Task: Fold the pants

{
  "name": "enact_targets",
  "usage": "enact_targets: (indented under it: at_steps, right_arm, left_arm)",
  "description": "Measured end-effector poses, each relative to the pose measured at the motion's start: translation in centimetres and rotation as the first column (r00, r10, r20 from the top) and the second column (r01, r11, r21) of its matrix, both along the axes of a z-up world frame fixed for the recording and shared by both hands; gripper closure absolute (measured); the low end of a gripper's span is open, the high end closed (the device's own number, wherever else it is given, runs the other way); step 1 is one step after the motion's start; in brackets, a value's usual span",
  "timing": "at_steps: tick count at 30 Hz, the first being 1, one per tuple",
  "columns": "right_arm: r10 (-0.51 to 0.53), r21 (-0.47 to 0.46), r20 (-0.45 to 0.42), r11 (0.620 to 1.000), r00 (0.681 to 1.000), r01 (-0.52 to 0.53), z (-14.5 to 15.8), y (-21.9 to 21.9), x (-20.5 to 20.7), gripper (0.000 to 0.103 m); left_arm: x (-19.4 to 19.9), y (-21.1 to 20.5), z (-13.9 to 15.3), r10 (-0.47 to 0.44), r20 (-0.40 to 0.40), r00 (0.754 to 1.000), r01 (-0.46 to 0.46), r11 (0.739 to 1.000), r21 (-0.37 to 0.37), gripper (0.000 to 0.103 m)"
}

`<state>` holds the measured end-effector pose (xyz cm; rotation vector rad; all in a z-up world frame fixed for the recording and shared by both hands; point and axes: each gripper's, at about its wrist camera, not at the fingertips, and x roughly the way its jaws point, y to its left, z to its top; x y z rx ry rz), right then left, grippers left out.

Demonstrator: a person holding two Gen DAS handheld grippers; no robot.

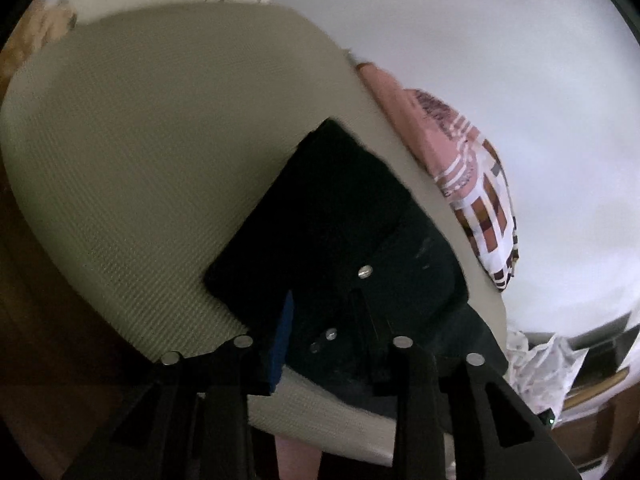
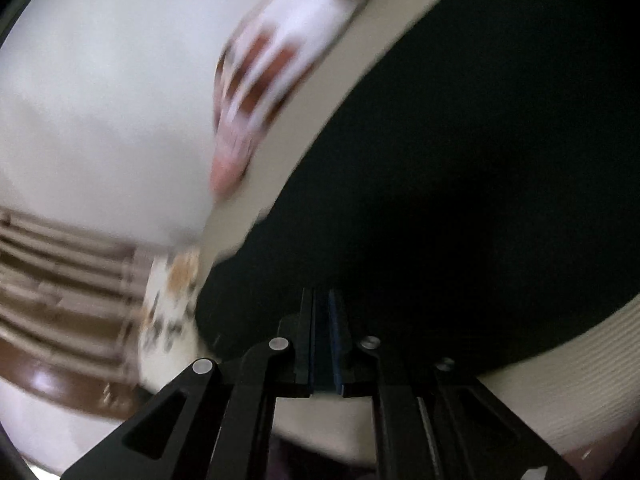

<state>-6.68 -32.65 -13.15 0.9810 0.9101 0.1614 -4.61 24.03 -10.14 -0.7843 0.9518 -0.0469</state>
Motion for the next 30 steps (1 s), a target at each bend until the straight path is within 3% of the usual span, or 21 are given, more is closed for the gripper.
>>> enact_targets:
  at_steps: [1,2,7,9,15,19,24,26,30]
  right_arm:
    - [-0.061,-0.014,0.006,0.998,0.998,0.061,0.0,-2.7,-0.7,0.092]
    - [-0.103,0.009,0.02,0.995,0.994,0.103,-0.1,-4.8,-1.3,0.091]
    - [-0.286,0.159,0.034,0.948,0.958,0.277,-2.1,-12.5,-3.3,0.066]
    - [-0.302,0.161,0.025,0.942,0.953,0.295,-2.6,-13.5,-3.2,0.065]
    - [-0.211,0.218,0.018,0.955,0.977,0.202,-4.6,-11.8,0.0,0.064]
    - [-0.11,0.212,0.009,0.972,0.994,0.106,-5.0,-8.4,2.3,0.061]
    - [-0.03,0.179,0.033,0.984,0.999,0.023,-4.0,-4.5,4.2,0.039]
    - [-0.076,0.155,0.039,0.985,0.996,0.069,-3.7,-4.5,4.3,0.039]
    - [-0.282,0.157,0.08,0.951,0.956,0.267,-3.1,-7.9,3.5,0.038]
  left_arm:
    - [0.2,-0.5,0.3,-0.005,0.003,1.0,0.005,1.0,0.026,0.057]
    - [0.3,-1.3,0.7,-0.015,0.011,1.0,0.015,0.998,0.064,0.045]
    - [1.4,-4.5,0.9,-0.088,0.013,0.996,0.086,0.99,0.109,0.041]
    - [1.9,-5.7,0.3,-0.126,-0.008,0.992,0.126,0.984,0.124,0.041]
    - [2.8,-8.4,-1.0,-0.169,-0.063,0.984,0.176,0.974,0.14,0.041]
    - [3.4,-9.8,-1.1,-0.181,-0.079,0.98,0.192,0.968,0.161,0.041]
    - [3.7,-10.2,-1.2,-0.194,-0.085,0.977,0.206,0.964,0.169,0.041]
    - [3.7,-10.4,-1.2,-0.202,-0.091,0.975,0.215,0.962,0.168,0.041]
    - [3.5,-10.5,-1.1,-0.215,-0.094,0.972,0.229,0.957,0.18,0.04]
